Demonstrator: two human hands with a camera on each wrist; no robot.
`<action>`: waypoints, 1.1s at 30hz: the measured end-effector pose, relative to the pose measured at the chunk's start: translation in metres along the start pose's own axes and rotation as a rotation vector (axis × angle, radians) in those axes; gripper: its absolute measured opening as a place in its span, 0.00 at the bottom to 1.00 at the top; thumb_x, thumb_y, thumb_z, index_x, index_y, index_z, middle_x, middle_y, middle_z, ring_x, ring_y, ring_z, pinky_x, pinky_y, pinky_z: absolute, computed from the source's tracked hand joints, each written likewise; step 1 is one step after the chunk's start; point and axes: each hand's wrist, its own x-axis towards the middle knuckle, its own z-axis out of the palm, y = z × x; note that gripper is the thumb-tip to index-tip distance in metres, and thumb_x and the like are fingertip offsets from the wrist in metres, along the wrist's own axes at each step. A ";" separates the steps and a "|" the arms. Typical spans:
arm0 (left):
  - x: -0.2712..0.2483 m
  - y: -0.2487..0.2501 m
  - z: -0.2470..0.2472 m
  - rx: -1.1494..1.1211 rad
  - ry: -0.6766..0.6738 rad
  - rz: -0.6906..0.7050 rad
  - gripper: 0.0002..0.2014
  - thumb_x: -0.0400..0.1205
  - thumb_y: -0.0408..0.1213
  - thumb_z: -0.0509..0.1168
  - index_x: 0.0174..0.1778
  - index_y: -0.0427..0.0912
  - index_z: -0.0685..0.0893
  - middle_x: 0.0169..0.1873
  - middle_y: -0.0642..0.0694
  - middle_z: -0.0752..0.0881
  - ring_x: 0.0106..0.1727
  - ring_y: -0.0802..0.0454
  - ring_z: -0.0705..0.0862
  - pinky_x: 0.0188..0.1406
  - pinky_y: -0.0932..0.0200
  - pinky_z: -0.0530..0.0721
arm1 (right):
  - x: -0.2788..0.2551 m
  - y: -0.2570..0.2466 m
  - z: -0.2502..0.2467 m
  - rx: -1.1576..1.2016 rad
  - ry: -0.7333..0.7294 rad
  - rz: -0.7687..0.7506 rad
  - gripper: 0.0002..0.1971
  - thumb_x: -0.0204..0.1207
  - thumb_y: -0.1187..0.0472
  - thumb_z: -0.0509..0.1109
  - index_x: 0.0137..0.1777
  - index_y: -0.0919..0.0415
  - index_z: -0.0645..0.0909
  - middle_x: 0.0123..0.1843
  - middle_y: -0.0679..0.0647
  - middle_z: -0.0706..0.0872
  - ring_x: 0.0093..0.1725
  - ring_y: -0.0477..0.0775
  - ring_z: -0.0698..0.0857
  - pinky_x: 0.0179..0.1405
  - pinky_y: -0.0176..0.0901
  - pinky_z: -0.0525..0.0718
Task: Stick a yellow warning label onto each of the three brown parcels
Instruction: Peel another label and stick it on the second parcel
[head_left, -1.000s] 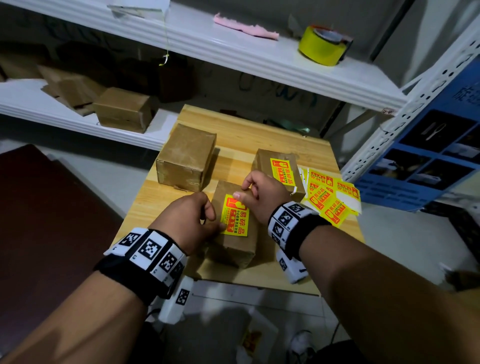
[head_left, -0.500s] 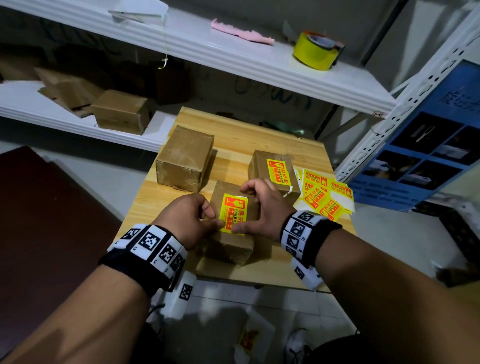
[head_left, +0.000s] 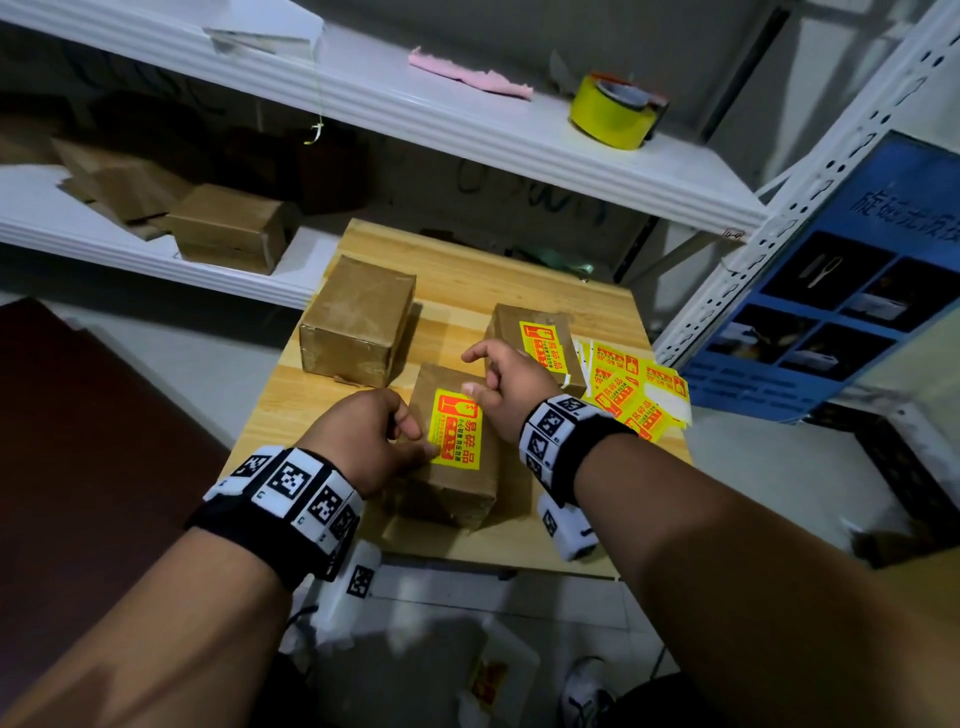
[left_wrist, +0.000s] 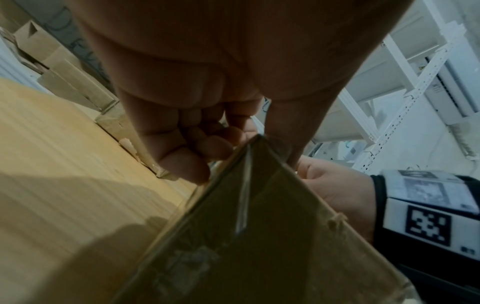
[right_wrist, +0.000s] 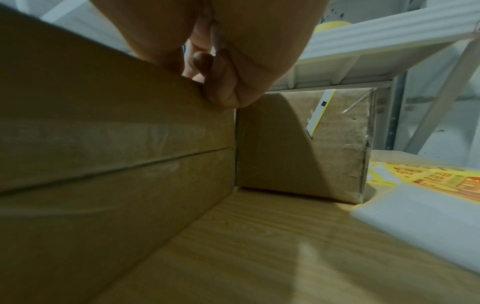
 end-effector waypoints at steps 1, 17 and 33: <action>0.000 0.000 0.000 -0.005 -0.002 -0.004 0.12 0.74 0.44 0.80 0.42 0.46 0.84 0.41 0.47 0.89 0.44 0.49 0.88 0.51 0.46 0.88 | 0.001 0.000 0.000 0.006 0.001 0.005 0.14 0.81 0.53 0.69 0.65 0.39 0.76 0.42 0.44 0.76 0.37 0.40 0.74 0.41 0.41 0.71; 0.000 0.000 -0.001 -0.019 -0.023 -0.026 0.12 0.74 0.43 0.80 0.42 0.45 0.84 0.40 0.47 0.89 0.43 0.48 0.88 0.47 0.47 0.87 | 0.009 -0.010 0.006 -0.112 0.034 0.031 0.07 0.83 0.48 0.67 0.58 0.44 0.76 0.43 0.48 0.81 0.42 0.53 0.81 0.37 0.43 0.71; -0.026 0.028 0.004 0.452 0.069 0.364 0.29 0.69 0.70 0.66 0.66 0.66 0.83 0.70 0.62 0.78 0.74 0.54 0.72 0.74 0.43 0.73 | -0.062 0.028 -0.018 0.649 0.377 0.184 0.04 0.78 0.54 0.73 0.51 0.49 0.84 0.37 0.44 0.84 0.33 0.37 0.81 0.37 0.36 0.81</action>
